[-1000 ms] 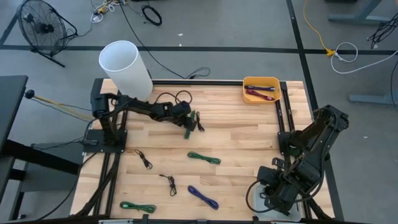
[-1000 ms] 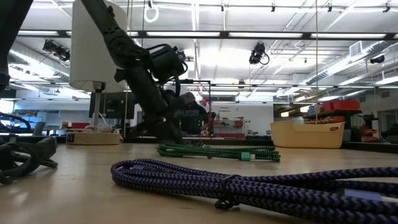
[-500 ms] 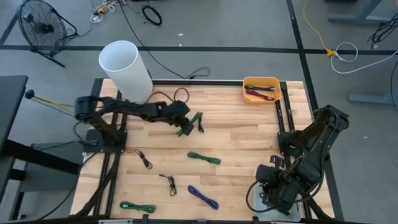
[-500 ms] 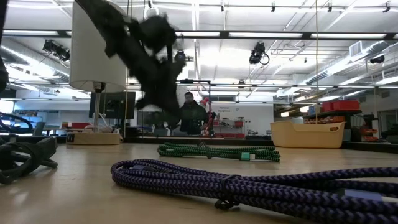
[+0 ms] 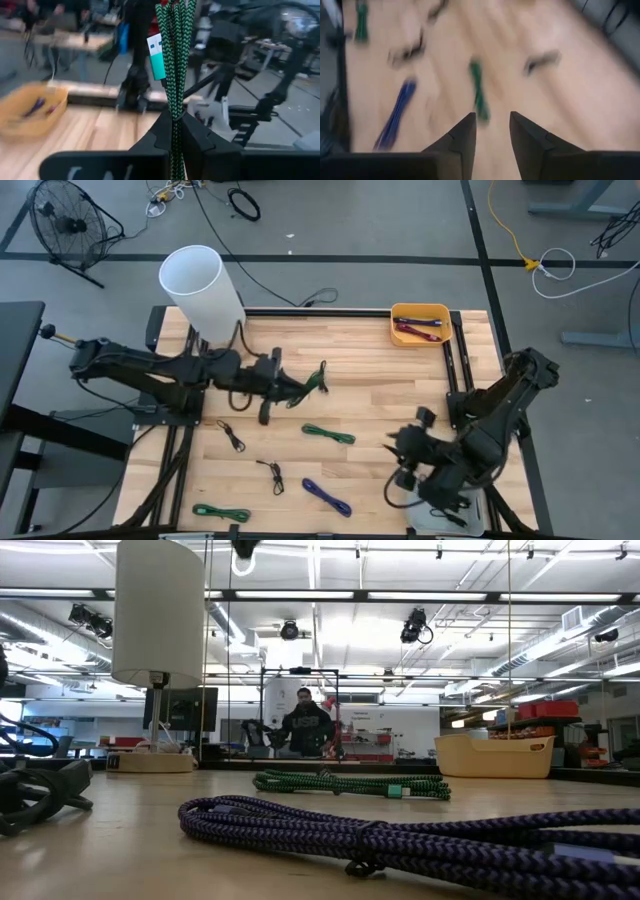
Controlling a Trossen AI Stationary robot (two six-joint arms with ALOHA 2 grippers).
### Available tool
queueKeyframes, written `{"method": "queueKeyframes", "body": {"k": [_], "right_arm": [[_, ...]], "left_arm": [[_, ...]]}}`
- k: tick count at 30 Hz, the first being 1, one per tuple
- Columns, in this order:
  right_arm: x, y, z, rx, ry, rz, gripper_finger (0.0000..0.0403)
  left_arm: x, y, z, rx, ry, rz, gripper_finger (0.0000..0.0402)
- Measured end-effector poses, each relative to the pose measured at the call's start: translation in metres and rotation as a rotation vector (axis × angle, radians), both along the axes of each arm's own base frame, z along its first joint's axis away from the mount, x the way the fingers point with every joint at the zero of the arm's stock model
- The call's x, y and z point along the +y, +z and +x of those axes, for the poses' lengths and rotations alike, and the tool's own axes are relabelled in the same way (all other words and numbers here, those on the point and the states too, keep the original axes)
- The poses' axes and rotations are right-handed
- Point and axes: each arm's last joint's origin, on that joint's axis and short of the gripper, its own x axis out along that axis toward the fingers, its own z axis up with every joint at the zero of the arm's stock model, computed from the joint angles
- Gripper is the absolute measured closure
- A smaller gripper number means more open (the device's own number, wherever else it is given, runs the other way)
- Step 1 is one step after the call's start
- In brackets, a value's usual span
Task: Pick & Place USB Port
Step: Put the black and green USB cable into the yellow bin
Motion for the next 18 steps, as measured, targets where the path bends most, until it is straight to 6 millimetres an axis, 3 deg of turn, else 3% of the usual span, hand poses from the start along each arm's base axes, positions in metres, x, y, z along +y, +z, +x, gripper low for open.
{"method": "queueKeyframes", "body": {"k": [9, 18], "right_arm": [[-0.021, 0.029, 0.054, -0.289, -0.013, -0.375, 0.0282], [-0.054, 0.051, 0.093, -0.406, 0.057, -0.326, 0.0282]], "left_arm": [[-0.007, 0.001, 0.002, -0.037, -0.027, 0.028, 0.0383], [-0.007, 0.005, 0.002, -0.075, -0.029, 0.033, 0.0383]]}}
